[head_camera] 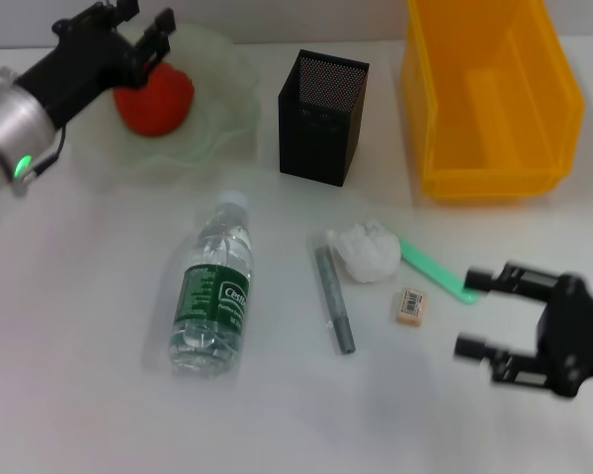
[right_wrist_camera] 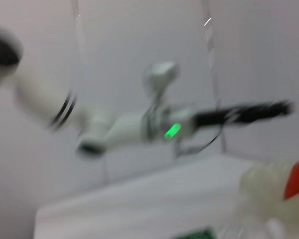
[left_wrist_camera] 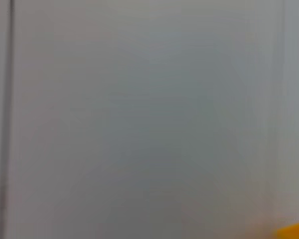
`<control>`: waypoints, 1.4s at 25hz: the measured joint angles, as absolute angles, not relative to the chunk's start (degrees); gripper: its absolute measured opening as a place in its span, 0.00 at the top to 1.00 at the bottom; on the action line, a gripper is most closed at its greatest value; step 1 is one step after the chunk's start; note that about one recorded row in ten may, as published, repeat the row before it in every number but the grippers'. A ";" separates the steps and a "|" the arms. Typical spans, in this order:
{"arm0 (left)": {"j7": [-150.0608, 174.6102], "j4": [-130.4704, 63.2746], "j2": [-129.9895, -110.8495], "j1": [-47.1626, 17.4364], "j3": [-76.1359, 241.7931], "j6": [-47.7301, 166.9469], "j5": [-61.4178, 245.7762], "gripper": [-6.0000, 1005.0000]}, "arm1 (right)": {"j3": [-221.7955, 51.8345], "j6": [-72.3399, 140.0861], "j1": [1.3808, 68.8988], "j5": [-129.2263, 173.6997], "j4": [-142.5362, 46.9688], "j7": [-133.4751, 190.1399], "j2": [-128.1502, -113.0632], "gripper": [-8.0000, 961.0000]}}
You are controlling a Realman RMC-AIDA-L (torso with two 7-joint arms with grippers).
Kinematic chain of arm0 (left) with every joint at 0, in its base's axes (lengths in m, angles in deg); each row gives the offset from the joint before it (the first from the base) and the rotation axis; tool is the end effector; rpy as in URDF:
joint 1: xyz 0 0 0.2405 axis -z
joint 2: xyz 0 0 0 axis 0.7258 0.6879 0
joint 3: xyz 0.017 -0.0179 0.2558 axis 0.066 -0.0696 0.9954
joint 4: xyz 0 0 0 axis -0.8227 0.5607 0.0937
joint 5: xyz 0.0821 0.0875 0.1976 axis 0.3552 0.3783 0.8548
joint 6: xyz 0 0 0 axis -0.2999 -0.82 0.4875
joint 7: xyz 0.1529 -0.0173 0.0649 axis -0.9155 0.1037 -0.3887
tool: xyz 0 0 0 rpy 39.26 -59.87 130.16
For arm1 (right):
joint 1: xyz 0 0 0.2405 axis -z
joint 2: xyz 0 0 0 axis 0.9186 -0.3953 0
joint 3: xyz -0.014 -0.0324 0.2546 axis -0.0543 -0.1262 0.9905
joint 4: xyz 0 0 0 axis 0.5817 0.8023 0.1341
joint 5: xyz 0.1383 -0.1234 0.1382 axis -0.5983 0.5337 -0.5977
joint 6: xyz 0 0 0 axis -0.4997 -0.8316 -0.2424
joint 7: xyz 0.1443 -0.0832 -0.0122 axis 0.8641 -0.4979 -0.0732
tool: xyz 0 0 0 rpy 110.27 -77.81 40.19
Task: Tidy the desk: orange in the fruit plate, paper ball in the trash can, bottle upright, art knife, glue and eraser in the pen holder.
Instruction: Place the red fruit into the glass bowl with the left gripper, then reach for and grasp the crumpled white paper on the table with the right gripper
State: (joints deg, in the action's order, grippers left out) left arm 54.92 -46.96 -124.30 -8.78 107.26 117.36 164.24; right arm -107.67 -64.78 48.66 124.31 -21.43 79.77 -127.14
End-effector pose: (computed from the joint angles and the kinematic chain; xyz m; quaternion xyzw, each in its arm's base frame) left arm -0.2702 0.4336 -0.0151 -0.8225 -0.1795 -0.3282 0.4283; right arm 0.3088 0.2460 -0.0206 -0.9232 0.1363 0.3390 0.1192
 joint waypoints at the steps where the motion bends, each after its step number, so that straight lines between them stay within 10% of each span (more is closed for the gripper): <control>1: 55.22 -47.98 -124.12 -12.17 109.58 124.26 164.47 0.59 | -107.14 -66.16 49.01 120.76 -20.21 83.58 -127.06 0.24; 12: 54.86 -57.04 -123.90 -31.45 125.97 135.86 164.55 0.29 | -117.63 -61.12 46.44 122.41 13.61 121.20 -127.41 0.24; 18: 54.76 -56.77 -123.89 -33.56 125.63 135.92 164.23 0.15 | -129.82 -64.02 33.54 139.16 28.78 142.16 -126.91 0.24; 35: 54.69 -56.68 -123.98 -33.02 125.77 135.20 164.41 0.15 | -162.20 -48.32 21.84 153.76 21.38 151.29 -127.36 0.25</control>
